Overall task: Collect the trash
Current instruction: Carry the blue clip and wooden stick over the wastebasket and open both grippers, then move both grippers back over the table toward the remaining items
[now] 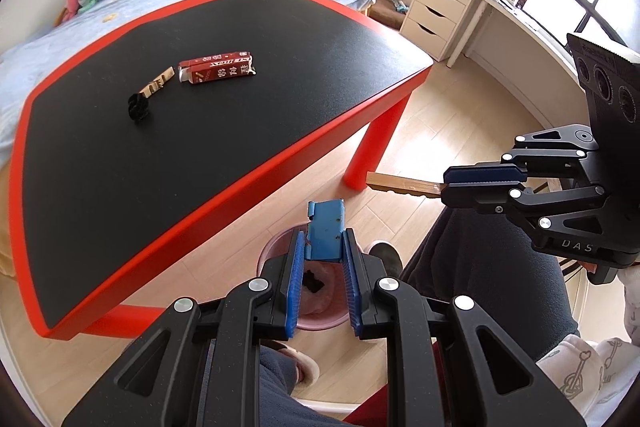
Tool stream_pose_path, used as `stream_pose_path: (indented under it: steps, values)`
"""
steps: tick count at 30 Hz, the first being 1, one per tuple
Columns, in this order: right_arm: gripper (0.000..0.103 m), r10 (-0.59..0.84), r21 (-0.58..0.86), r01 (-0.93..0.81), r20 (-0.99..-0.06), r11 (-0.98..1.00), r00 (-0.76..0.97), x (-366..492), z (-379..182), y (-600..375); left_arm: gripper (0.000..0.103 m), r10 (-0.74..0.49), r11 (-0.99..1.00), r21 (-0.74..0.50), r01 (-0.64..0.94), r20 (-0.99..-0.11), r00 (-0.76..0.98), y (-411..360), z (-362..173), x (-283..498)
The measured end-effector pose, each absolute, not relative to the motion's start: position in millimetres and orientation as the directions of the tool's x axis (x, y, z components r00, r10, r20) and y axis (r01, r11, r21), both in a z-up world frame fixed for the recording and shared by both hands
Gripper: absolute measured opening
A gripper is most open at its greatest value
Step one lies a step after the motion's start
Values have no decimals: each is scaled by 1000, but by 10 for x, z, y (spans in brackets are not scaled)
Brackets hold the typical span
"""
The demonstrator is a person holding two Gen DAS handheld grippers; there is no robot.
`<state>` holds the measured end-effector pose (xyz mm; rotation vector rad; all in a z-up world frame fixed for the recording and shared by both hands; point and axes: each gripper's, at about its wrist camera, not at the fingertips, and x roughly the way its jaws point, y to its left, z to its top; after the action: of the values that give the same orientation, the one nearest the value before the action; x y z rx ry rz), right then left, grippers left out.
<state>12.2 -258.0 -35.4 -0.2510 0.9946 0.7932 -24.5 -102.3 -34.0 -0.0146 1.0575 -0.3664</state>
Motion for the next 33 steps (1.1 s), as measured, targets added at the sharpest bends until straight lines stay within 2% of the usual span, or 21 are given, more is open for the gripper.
stream_pose_path:
  steps: [6,8,9,10,11,12,13,14,17,33]
  values:
    - [12,498,174,-702,-819,690,286,109,-337,-2595,20,-318,932,-198,304,-847,426,-1067,-341,-263]
    - [17,487,163,-698,-823,697,293,119,-340,-2603,23,-317,933,-197,302,-847,426,-1069,-349,-254]
    - [23,472,147,-693,-826,706,306,124,-343,-2605,32,-316,933,-198,301,-851,421,-1064,-363,-238]
    - [48,463,135,-686,-827,715,320,131,-344,-2614,42,-308,936,-193,294,-852,423,-1057,-372,-230]
    - [73,465,135,-680,-821,721,331,139,-337,-2633,63,-298,941,-186,283,-851,432,-1042,-376,-229]
    - [80,472,140,-675,-814,724,338,142,-326,-2649,79,-296,943,-186,274,-847,441,-1026,-371,-233]
    - [87,472,139,-671,-812,728,344,147,-321,-2659,86,-294,946,-188,265,-843,452,-1008,-361,-238]
    - [90,465,133,-668,-814,733,348,154,-324,-2661,91,-289,948,-185,259,-839,462,-996,-351,-245]
    - [93,461,137,-660,-817,738,346,169,-348,-2657,95,-275,953,-177,244,-843,462,-971,-351,-250]
    - [97,463,159,-651,-824,742,327,193,-349,-2600,95,-253,964,-180,194,-845,471,-841,-342,-292]
